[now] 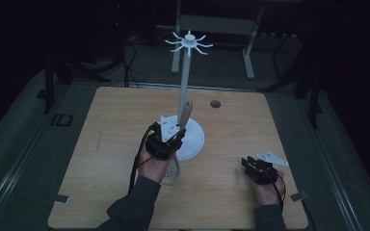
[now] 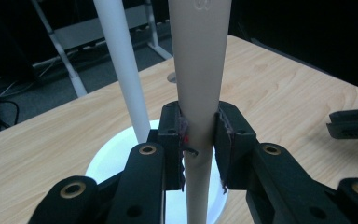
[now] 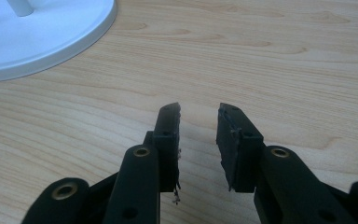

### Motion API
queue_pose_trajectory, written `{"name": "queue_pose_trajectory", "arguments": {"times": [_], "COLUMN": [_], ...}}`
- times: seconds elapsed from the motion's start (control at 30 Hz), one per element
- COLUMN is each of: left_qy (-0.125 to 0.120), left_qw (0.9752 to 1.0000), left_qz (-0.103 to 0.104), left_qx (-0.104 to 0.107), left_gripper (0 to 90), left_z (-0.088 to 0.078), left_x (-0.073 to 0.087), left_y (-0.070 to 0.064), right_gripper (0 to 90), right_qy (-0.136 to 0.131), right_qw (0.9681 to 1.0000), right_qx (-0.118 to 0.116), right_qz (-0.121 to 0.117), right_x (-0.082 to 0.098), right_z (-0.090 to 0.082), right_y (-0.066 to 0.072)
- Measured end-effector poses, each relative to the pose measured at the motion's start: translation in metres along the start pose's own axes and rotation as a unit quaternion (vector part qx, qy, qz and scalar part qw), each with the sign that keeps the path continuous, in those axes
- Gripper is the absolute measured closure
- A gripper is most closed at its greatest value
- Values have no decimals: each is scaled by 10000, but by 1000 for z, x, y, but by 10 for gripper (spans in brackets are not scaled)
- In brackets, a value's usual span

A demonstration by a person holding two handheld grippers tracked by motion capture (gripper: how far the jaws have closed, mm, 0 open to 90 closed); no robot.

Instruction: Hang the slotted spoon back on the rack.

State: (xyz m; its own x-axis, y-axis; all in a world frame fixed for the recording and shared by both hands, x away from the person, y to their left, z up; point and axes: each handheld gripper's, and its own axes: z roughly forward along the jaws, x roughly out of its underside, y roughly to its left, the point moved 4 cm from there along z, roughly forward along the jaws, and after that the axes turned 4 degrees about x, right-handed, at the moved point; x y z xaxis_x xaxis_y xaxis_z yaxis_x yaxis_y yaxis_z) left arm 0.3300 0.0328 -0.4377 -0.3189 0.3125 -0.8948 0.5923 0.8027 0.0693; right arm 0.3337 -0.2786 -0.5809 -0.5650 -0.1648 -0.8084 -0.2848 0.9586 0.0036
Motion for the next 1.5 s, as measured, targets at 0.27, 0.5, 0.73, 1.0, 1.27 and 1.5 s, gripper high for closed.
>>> {"name": "queue_pose_trajectory", "arguments": {"times": [0.27,0.5,0.73,1.0,1.27,1.5], "left_qy": [-147,-231,-349,-460,-552,-624], "left_qw": [9999,9997,9993,9987,9978,9971], "left_qz": [-51,-41,-45,-41,-83,-66], "left_qx": [-27,-74,-114,-209,-350,-429], "left_gripper": [741,741,741,741,741,741], "left_z": [-3,-6,-7,-9,-11,-13], "left_x": [-6,-12,-22,-34,-42,-52], "left_y": [2,4,3,2,3,2], "right_gripper": [693,693,694,694,694,693], "right_qy": [-8,-17,-16,-20,-18,-11], "right_qw": [10000,10000,10000,10000,10000,10000], "right_qx": [5,13,13,17,25,25], "right_qz": [0,-9,2,5,0,3], "right_x": [0,0,0,0,0,0], "right_z": [0,0,0,0,0,0], "right_y": [0,0,0,-1,-1,-1]}}
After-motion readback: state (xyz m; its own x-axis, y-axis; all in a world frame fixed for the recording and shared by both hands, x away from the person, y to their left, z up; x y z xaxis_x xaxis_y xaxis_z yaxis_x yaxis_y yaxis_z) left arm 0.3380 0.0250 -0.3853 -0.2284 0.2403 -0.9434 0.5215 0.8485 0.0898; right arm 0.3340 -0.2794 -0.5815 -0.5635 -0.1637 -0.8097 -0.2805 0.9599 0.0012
